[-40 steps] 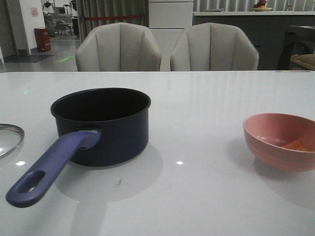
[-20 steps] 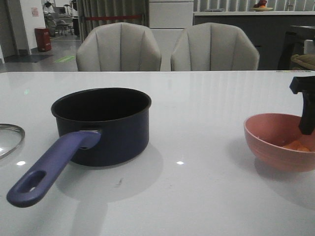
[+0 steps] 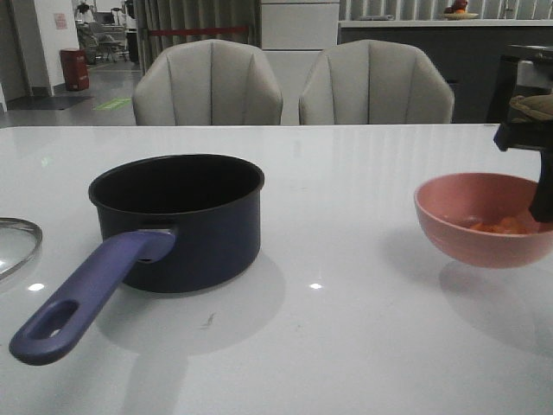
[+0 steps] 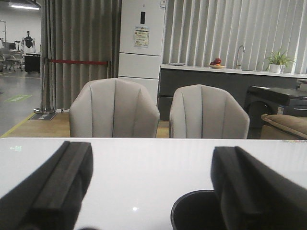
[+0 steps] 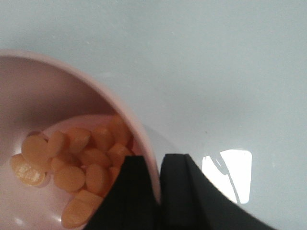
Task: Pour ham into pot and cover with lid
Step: 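Lift the pink bowl with the right gripper toward the pot, then tilt the pink bowl over the pot to pour the ham slices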
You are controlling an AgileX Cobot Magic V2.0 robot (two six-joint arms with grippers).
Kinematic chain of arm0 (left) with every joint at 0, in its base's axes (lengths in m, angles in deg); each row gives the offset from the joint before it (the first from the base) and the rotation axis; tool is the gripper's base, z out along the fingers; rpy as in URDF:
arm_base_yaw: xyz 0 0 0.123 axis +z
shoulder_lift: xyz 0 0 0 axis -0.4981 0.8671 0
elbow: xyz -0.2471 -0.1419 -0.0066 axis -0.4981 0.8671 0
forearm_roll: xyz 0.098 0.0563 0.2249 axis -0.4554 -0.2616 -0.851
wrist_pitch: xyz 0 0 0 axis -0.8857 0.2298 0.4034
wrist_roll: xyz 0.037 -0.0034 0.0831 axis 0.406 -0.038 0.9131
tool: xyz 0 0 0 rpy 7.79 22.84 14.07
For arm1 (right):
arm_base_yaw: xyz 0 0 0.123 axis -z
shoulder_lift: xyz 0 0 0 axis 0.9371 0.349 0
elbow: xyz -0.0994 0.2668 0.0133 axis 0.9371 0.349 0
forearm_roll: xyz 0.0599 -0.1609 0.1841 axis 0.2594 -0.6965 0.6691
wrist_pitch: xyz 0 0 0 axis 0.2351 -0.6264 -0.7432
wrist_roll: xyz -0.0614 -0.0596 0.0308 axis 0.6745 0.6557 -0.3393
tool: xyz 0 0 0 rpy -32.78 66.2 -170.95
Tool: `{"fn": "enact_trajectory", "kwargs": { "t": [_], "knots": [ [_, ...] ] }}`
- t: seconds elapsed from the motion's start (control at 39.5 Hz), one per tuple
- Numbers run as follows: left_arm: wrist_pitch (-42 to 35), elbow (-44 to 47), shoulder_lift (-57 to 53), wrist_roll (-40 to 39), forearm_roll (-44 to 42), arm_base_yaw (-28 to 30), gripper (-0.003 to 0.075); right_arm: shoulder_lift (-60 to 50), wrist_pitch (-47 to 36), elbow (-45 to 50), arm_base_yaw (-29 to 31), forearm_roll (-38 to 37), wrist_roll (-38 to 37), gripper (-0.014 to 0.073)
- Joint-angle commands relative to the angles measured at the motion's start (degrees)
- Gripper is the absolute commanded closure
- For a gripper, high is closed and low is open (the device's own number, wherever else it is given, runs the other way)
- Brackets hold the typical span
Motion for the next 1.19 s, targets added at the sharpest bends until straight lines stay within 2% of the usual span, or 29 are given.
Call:
{"fn": "enact_trajectory", "kwargs": {
  "t": [0.0,0.2,0.43,0.61,0.78,0.99,1.16],
  "knots": [
    [-4.81,-1.30,-0.01,-0.16,0.27,-0.39,0.0169,-5.15,-1.12,-4.15,-1.84,4.31,2.13,0.0471],
    [-4.81,-1.20,-0.01,-0.16,0.27,-0.39,0.0169,-7.12,-0.56,-11.22,-11.19,7.03,6.54,0.0471],
    [-4.81,-1.11,-0.01,-0.16,0.27,-0.39,0.0169,-4.70,-3.12,-21.65,-22.98,7.03,6.53,0.0471],
    [-4.81,-1.11,-0.01,-0.16,0.27,-0.39,0.0169,-0.03,-5.87,-27.43,-27.98,5.98,5.27,0.0471],
    [-4.81,-1.11,-0.01,-0.16,0.27,-0.39,0.0169,2.21,-15.69,-27.48,-31.43,-0.30,5.00,0.0471],
    [-4.81,-1.11,-0.01,-0.16,0.27,-0.39,0.0169,3.77,-28.87,-25.90,-34.02,-3.13,5.00,0.0471],
    [-4.81,-1.11,-0.01,-0.16,0.27,-0.39,0.0169,3.88,-47.12,-18.71,-35.79,-4.38,5.00,0.0471]
  ]
}}
